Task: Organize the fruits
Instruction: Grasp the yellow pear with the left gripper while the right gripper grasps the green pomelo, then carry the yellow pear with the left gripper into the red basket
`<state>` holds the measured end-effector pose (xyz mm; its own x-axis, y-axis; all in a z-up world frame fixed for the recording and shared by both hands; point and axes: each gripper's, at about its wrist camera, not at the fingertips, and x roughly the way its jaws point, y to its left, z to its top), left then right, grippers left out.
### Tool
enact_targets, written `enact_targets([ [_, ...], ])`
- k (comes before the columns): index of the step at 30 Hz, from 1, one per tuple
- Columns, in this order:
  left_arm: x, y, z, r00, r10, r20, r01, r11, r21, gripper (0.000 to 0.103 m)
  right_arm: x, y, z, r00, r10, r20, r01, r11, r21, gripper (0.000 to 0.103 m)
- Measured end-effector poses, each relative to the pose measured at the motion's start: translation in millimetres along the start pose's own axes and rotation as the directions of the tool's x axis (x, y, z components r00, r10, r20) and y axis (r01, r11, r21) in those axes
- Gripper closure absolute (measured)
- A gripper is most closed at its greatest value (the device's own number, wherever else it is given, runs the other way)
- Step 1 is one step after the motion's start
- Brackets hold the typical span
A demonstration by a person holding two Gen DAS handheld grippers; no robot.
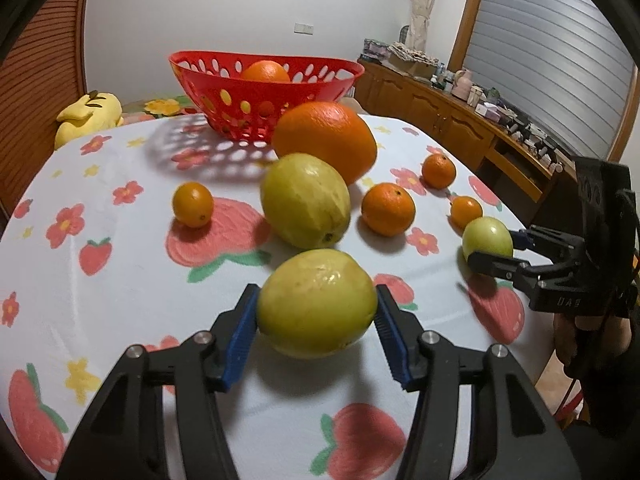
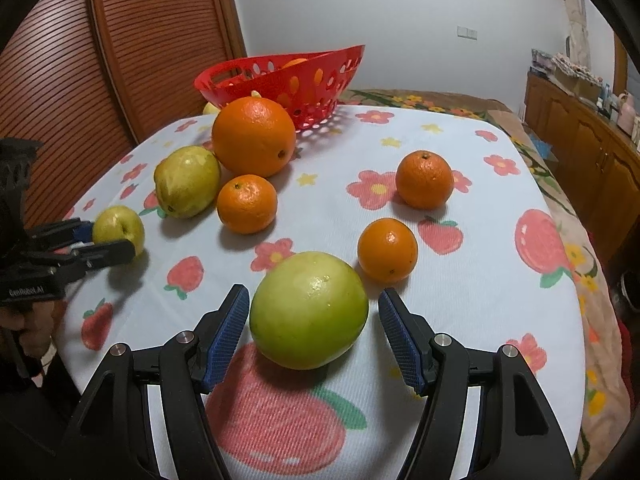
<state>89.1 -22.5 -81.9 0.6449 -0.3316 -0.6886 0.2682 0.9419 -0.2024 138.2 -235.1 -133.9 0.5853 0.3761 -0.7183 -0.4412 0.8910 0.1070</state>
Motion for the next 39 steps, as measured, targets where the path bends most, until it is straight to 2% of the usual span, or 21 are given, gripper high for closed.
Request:
enact_targets([
  [6, -6, 6, 5, 1.0, 0.011, 0.02, -0.011, 1.0, -0.007, 0.047, 2, -1, 0, 1.0, 0.024, -0.016, -0.024, 1.0, 0.001, 0.047],
  [19, -12, 10, 18, 0.999, 0.015, 0.051, -0.014, 1.0, -0.013, 0.047, -6, -2, 8, 1.0, 0.015, 0.008, -0.015, 1.0, -0.005, 0.047],
  [39, -35, 9, 62, 0.989, 0.035, 0.143, -0.038, 0.999, 0.018, 0.047, -35, 14, 64, 0.992, 0.048, 0.118, -0.04, 0.996, -0.075, 0.047],
])
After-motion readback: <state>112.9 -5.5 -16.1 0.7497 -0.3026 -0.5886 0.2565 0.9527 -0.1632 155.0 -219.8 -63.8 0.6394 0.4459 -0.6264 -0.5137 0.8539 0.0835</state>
